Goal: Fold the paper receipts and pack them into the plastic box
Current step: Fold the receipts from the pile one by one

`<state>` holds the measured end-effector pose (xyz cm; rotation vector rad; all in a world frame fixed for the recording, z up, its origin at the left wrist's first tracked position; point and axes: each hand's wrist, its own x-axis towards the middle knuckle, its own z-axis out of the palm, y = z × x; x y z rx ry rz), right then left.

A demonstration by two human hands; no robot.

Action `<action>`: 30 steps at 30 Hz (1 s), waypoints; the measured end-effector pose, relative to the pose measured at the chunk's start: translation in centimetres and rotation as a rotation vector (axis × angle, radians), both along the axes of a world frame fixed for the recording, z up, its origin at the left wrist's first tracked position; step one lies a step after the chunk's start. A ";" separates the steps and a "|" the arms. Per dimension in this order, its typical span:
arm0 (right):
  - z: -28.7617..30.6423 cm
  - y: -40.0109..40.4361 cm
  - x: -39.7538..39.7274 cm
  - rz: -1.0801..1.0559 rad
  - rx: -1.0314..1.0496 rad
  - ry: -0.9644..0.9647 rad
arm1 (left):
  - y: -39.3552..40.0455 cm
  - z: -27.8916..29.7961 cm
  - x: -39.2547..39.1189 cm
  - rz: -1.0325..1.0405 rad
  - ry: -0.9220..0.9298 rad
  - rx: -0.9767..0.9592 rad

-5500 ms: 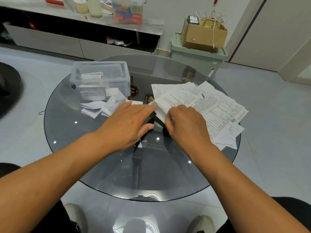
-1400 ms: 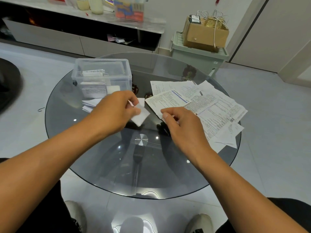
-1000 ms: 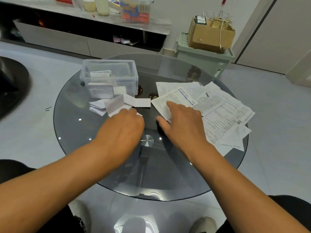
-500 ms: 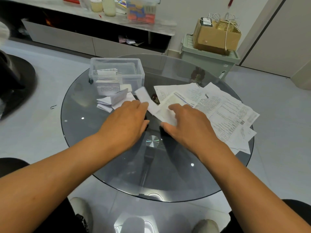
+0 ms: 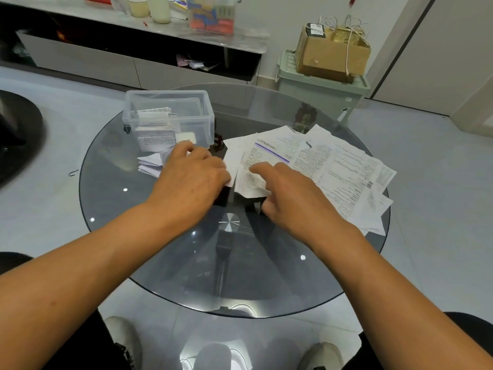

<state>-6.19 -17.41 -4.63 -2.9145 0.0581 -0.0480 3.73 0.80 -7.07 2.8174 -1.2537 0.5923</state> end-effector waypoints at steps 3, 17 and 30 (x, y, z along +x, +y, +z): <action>0.0 -0.4 -0.3 -0.011 0.061 0.005 | 0.5 -0.3 1.1 0.136 -0.028 0.111; 1.3 -0.2 -3.0 0.037 0.188 0.107 | -0.1 1.0 -0.8 -0.394 0.403 -0.134; -1.0 -1.7 -1.6 -0.236 0.659 -0.013 | -0.3 0.7 -1.5 -0.024 0.943 -0.513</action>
